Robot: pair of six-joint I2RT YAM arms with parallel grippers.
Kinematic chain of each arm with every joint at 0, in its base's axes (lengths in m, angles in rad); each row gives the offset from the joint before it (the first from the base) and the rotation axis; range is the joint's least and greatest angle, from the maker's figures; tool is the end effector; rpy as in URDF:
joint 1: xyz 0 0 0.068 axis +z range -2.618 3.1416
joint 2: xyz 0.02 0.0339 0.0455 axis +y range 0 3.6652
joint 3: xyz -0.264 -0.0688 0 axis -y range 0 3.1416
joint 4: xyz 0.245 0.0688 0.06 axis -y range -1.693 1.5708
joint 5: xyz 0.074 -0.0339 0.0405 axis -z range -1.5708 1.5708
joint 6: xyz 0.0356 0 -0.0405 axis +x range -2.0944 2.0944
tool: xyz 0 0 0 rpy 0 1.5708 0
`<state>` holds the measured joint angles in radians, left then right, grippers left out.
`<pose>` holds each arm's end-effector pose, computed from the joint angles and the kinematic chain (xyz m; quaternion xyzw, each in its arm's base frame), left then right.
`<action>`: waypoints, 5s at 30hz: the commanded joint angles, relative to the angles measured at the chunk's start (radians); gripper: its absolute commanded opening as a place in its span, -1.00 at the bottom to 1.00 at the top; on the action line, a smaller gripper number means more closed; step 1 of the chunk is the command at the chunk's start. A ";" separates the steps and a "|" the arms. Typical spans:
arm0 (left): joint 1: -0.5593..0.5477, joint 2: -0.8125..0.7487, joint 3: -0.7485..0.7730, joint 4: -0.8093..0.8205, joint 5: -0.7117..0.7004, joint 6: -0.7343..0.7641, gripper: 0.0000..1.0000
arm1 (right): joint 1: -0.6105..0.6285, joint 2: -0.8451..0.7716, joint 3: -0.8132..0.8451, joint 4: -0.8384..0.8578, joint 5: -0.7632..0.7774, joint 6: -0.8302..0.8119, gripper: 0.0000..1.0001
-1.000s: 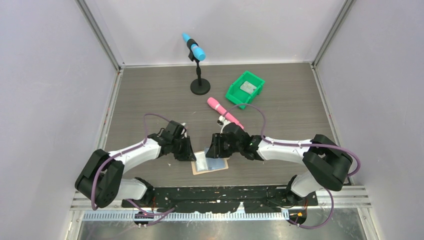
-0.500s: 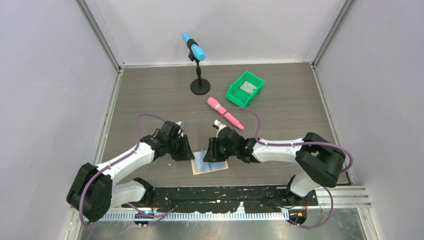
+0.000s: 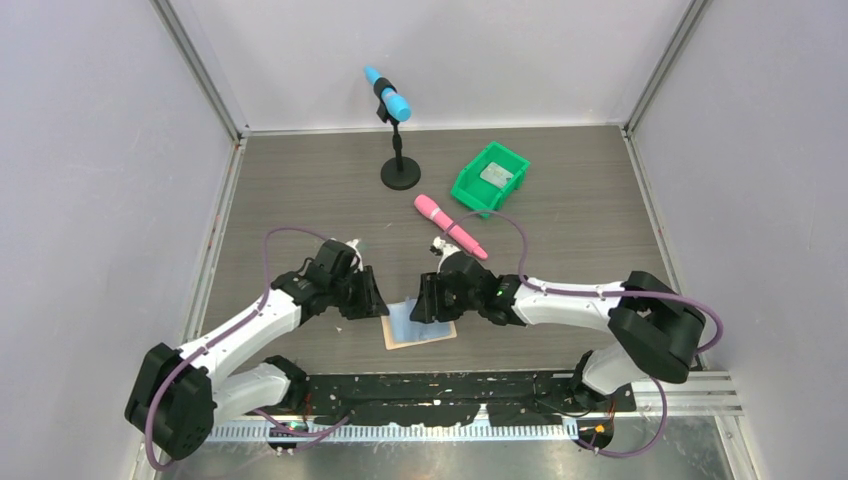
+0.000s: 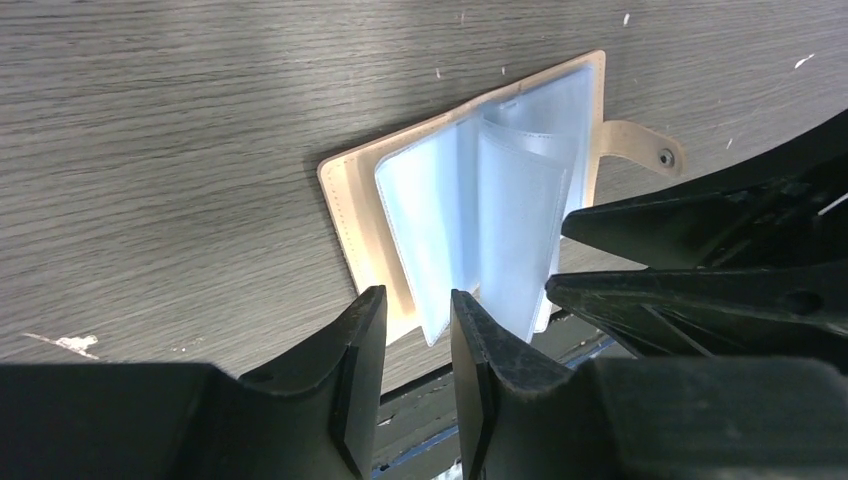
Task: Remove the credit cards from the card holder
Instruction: Open the card holder at the center of the board.
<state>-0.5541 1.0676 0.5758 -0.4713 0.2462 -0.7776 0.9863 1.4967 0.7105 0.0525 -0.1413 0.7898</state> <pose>0.1646 -0.1121 0.1929 -0.0691 0.9452 -0.2756 0.1611 0.1598 0.2506 0.1726 -0.1180 0.9042 0.3552 0.2057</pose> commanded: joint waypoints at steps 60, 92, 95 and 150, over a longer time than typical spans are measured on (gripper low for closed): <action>-0.026 0.225 -0.052 0.210 0.054 -0.006 -0.52 | -0.118 -0.018 -0.049 -0.043 -0.023 -0.081 0.00; -0.026 0.210 -0.060 0.216 0.053 -0.008 -0.53 | -0.118 -0.057 -0.103 0.229 -0.218 0.013 -0.14; -0.026 0.204 -0.057 0.211 0.053 -0.008 -0.53 | -0.118 -0.055 -0.114 0.269 -0.230 0.029 -0.11; -0.026 0.139 -0.035 0.170 0.068 -0.012 -0.51 | -0.098 -0.002 -0.119 0.297 -0.207 0.045 -0.06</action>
<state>-0.5758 1.2404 0.5247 -0.2989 0.3065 -0.7856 0.8803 1.4994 0.5537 0.3485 -0.3740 0.8627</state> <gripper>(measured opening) 0.242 0.455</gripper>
